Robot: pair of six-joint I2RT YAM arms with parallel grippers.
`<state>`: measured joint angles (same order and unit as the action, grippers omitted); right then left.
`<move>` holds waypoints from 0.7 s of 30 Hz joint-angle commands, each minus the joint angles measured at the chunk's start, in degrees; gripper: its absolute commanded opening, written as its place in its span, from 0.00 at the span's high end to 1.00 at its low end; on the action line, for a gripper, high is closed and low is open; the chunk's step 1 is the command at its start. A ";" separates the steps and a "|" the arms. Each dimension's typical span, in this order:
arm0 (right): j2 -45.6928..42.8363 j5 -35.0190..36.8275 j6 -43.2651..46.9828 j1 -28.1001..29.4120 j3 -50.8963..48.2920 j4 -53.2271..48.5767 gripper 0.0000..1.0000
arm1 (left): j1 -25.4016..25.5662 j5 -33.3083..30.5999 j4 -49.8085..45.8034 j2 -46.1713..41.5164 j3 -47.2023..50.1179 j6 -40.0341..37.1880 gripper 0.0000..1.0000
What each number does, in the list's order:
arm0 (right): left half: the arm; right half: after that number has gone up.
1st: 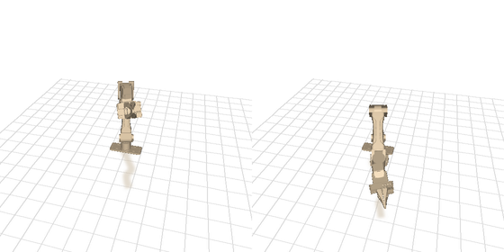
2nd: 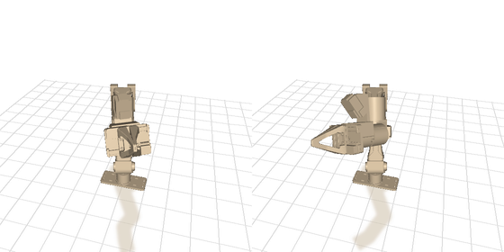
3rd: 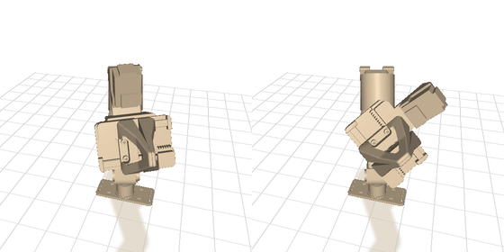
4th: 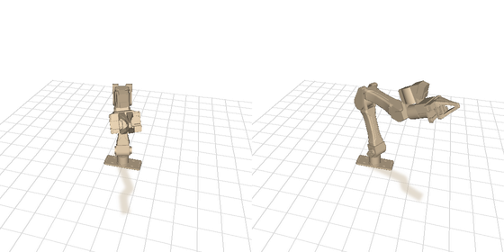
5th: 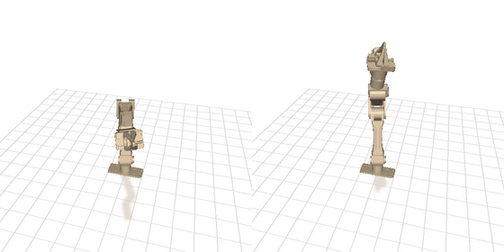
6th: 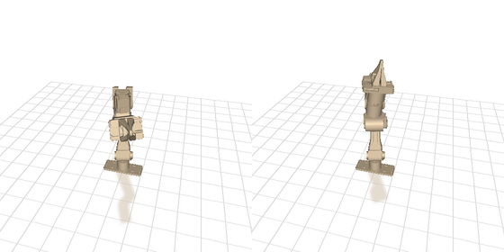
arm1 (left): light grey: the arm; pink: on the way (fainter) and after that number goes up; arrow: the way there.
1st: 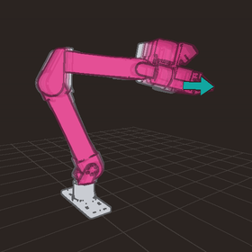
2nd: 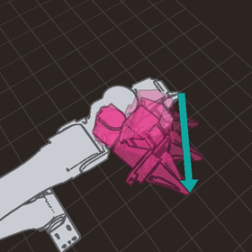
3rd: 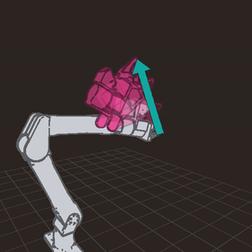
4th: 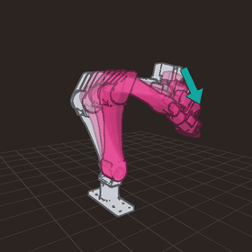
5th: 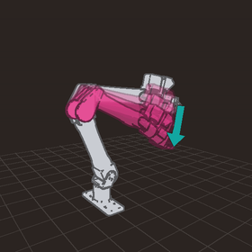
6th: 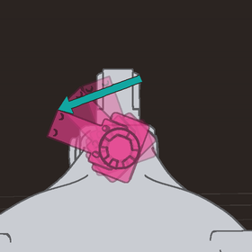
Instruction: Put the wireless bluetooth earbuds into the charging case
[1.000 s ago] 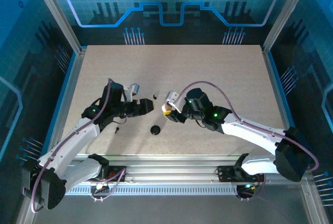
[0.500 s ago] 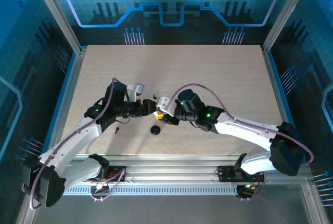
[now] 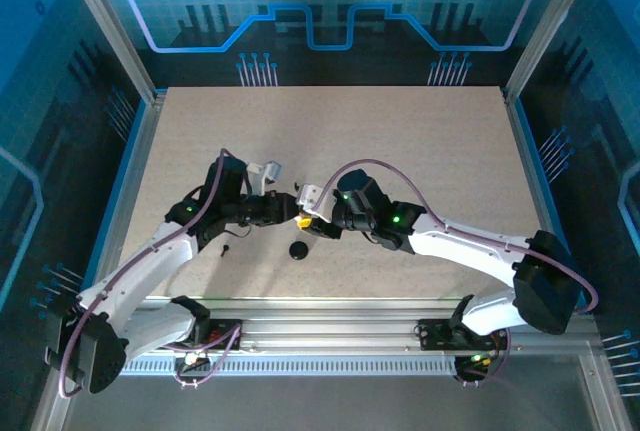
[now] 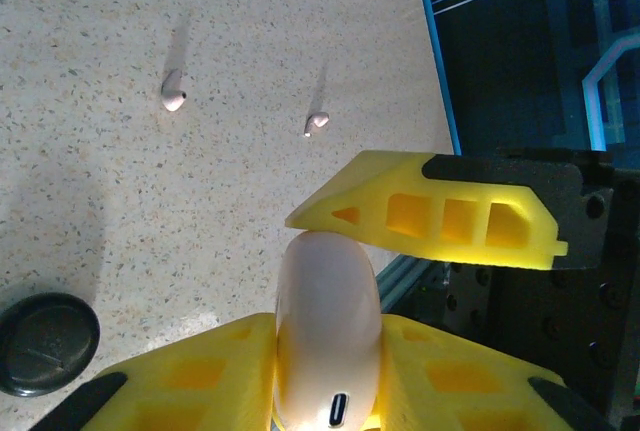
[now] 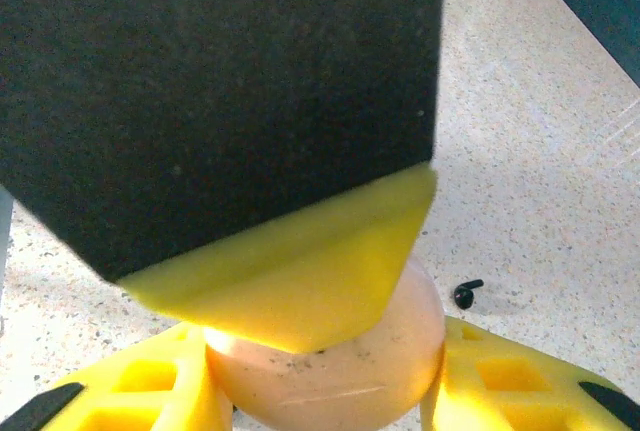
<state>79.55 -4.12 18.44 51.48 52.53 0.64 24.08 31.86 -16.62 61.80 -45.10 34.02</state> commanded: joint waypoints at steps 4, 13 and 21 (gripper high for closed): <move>0.31 1.30 1.81 1.07 2.71 1.15 0.58 | 0.38 2.17 -2.09 0.43 -2.09 -1.44 0.76; -6.22 3.09 -4.80 -0.07 -1.80 6.51 0.32 | 0.35 -0.37 2.15 -2.17 0.33 -6.37 0.79; -19.24 -11.18 -25.14 -8.15 -11.56 10.78 0.31 | 0.36 2.78 21.34 -6.00 7.64 -5.91 0.81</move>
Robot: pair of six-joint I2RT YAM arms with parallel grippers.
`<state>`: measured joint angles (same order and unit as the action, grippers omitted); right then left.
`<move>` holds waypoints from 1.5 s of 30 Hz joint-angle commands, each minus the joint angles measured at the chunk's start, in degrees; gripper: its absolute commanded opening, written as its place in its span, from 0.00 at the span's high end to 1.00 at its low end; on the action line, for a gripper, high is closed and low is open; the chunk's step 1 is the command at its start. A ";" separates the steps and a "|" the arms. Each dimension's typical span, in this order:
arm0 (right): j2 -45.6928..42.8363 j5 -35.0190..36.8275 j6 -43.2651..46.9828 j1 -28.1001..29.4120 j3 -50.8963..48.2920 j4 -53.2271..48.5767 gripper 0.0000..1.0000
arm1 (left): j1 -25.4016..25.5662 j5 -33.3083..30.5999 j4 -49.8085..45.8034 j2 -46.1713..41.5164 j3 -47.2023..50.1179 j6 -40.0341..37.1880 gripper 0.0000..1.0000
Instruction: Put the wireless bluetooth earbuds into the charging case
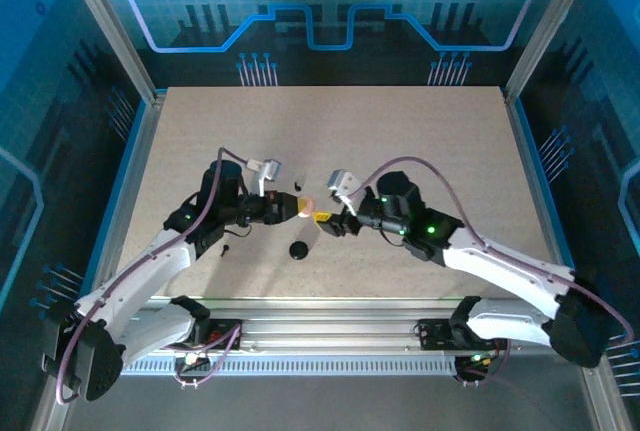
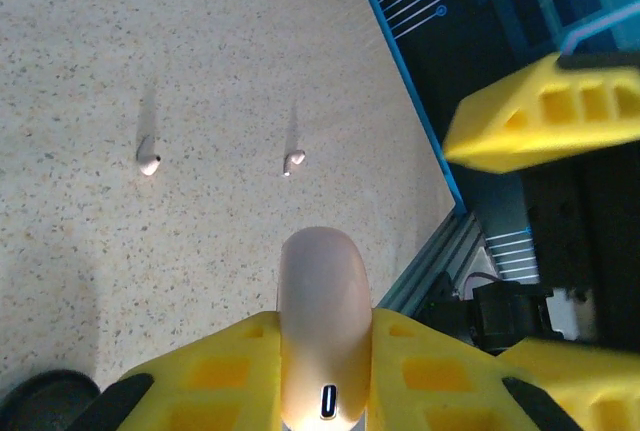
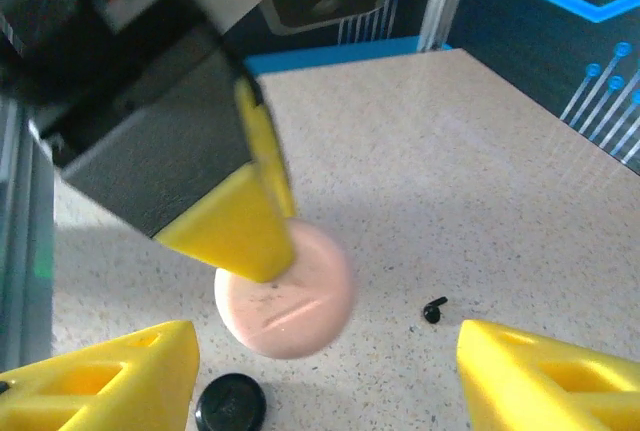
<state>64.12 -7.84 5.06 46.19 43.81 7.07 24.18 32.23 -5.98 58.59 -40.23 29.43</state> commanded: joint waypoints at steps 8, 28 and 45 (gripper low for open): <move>-6.63 -23.48 -29.29 -12.33 -4.96 10.05 0.40 | 0.25 2.66 25.18 -11.78 9.89 0.25 0.80; 2.37 -44.09 -30.31 -14.52 9.00 10.73 0.48 | 0.86 12.66 59.85 -3.08 9.96 11.35 0.81; 5.71 -50.23 -23.26 -12.94 13.55 4.23 0.59 | 2.62 12.18 64.68 -1.28 8.94 11.71 0.80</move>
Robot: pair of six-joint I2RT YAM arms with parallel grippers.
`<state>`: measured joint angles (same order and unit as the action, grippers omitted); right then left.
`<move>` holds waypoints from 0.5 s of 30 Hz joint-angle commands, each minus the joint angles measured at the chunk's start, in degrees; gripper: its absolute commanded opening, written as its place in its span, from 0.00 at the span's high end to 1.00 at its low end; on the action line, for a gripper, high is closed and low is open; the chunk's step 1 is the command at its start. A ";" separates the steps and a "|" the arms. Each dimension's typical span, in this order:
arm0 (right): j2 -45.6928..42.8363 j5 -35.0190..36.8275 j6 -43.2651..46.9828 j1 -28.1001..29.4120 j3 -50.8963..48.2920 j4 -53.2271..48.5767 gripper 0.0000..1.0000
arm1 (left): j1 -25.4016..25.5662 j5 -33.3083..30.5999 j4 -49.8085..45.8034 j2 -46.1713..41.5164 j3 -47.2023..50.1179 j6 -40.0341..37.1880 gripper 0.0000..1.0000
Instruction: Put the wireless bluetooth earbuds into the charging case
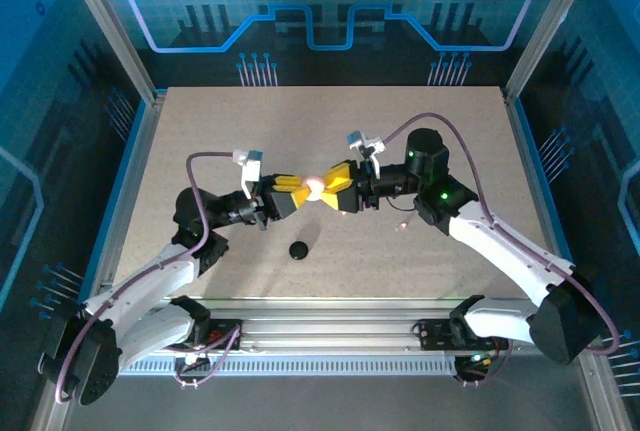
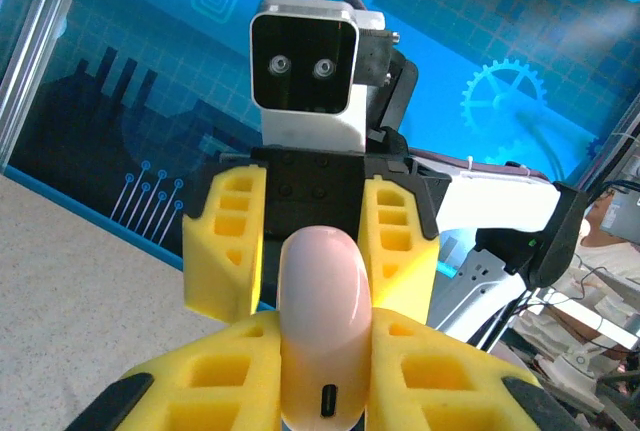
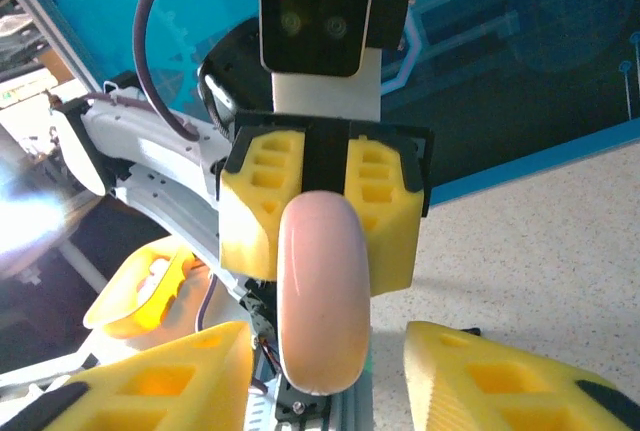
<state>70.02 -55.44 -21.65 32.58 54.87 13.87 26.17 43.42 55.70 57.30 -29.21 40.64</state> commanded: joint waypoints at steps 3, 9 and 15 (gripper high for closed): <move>-0.32 -3.05 4.98 0.89 3.17 -3.97 0.63 | 0.72 0.94 2.95 0.09 -2.18 0.58 0.80; 0.15 -3.18 7.35 1.52 5.04 -5.40 0.67 | 0.94 0.70 3.01 0.37 -2.34 0.71 0.80; 1.49 -4.23 8.85 1.94 7.16 -6.35 0.74 | 1.02 0.59 2.73 0.53 -2.69 0.76 0.80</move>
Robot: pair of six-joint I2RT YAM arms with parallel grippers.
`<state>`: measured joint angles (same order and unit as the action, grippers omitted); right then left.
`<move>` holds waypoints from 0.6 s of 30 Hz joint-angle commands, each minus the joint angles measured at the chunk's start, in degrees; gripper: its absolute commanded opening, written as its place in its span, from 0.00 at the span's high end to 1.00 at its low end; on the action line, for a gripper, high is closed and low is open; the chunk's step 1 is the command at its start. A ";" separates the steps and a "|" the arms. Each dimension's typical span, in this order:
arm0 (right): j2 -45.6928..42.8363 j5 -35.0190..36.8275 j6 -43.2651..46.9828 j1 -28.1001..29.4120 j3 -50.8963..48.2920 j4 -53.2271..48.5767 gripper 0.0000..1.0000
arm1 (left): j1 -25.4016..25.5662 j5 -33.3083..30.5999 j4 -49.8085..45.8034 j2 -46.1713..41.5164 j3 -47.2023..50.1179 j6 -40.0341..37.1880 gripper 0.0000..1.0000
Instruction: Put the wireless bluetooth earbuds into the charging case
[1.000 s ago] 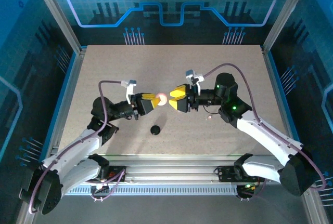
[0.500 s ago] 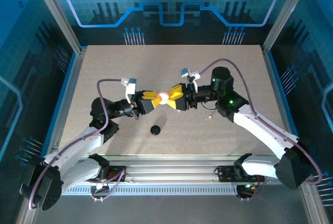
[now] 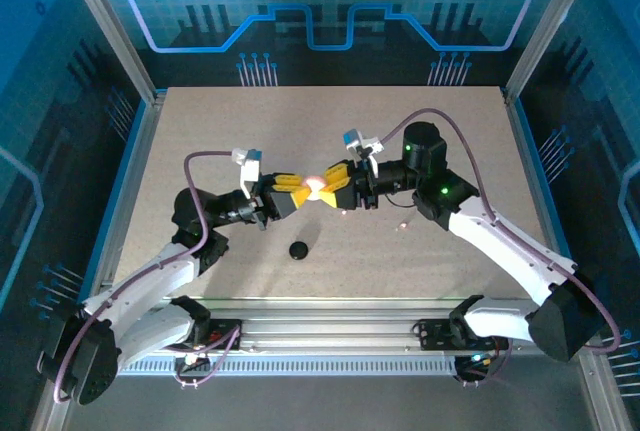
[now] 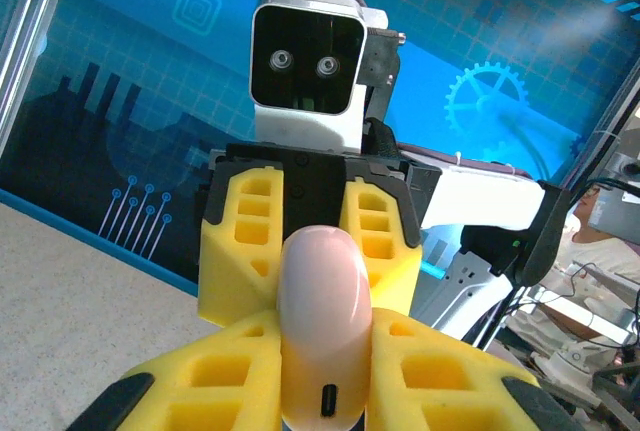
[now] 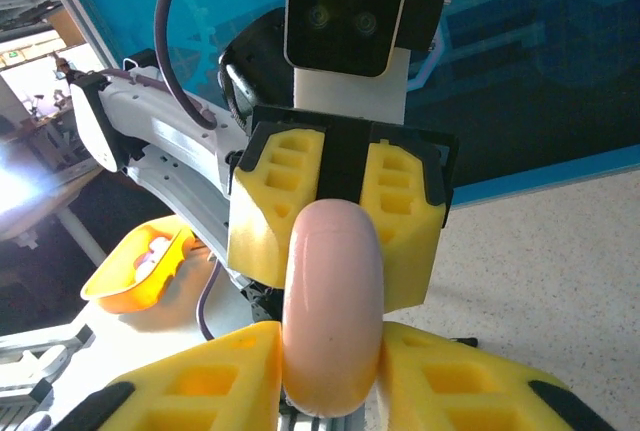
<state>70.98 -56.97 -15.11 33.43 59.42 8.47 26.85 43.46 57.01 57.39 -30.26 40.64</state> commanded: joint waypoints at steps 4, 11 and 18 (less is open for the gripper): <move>0.61 -3.04 3.90 1.19 3.01 -2.32 0.81 | 0.41 0.48 0.92 0.45 -1.64 0.53 0.80; -2.08 1.96 15.02 1.11 4.91 -18.01 0.83 | 0.37 -2.04 -5.20 -2.12 0.10 -7.40 0.48; -4.45 17.20 34.58 1.10 9.23 -41.77 0.82 | 0.74 -5.67 -34.02 -11.25 -1.11 -29.91 0.37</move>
<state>68.01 -47.59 7.88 34.11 66.17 -19.53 26.92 39.86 38.59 49.23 -30.02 24.58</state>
